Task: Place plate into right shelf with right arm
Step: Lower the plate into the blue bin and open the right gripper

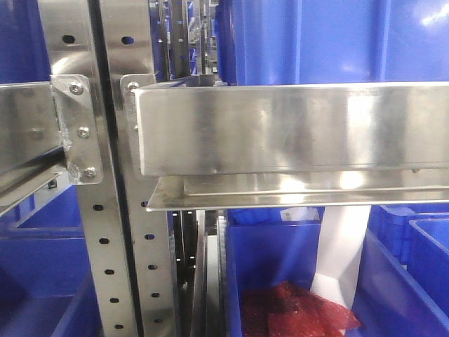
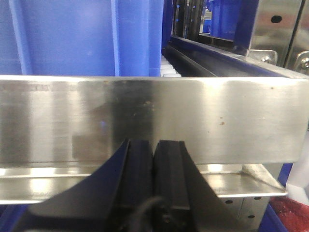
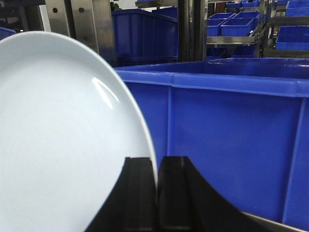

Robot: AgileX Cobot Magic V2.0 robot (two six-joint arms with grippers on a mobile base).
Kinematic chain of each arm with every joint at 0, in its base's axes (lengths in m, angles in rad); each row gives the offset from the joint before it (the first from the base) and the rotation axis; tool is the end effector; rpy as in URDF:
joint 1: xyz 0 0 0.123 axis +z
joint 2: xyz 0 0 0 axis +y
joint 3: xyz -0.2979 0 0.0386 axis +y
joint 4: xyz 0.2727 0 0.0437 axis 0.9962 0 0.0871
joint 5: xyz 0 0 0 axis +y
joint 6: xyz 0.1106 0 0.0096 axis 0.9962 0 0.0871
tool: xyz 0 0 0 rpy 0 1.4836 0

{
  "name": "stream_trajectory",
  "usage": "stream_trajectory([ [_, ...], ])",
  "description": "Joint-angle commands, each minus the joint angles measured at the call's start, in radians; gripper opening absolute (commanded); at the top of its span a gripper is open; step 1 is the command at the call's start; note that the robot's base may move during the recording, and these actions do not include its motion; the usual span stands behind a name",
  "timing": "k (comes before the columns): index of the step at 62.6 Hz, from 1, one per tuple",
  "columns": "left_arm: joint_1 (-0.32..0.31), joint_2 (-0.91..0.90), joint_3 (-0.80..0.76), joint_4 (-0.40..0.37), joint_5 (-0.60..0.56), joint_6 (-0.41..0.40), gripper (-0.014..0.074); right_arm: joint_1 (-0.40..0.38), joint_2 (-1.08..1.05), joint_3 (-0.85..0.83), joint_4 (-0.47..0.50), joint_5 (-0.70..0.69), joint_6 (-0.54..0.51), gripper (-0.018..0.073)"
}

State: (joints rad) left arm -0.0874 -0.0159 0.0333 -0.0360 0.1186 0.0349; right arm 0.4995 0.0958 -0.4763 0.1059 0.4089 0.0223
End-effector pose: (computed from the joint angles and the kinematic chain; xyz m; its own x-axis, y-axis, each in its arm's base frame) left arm 0.0855 -0.0080 0.1903 -0.0486 0.0034 -0.9988 0.0915 0.9958 -0.0011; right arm 0.0459 0.0304 0.3384 -0.0085 0.1311 -0.9913 -0.5181 0.8474 0.1165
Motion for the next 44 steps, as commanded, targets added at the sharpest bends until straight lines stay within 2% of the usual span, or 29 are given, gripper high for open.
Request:
stream_trajectory([
  [1,-0.007,-0.005,0.008,-0.006,-0.086,-0.003,-0.0047,-0.003,0.017,-0.027,0.005,-0.102,-0.002,0.0071],
  [23,-0.007,-0.005,0.008,-0.006,-0.086,-0.003,-0.0047,-0.003,0.018,-0.027,0.006,-0.129,-0.002,0.0071],
  [28,-0.007,-0.005,0.008,-0.006,-0.086,-0.003,-0.0047,-0.003,0.018,-0.032,0.008,-0.186,-0.002,0.0071],
  [32,-0.007,-0.005,0.008,-0.006,-0.086,-0.003,-0.0047,-0.003,0.021,-0.052,0.014,-0.224,-0.002,0.0071],
  [44,-0.007,-0.005,0.008,-0.006,-0.086,-0.003,-0.0047,-0.024,0.105,-0.177,0.016,-0.227,-0.002,0.0071],
])
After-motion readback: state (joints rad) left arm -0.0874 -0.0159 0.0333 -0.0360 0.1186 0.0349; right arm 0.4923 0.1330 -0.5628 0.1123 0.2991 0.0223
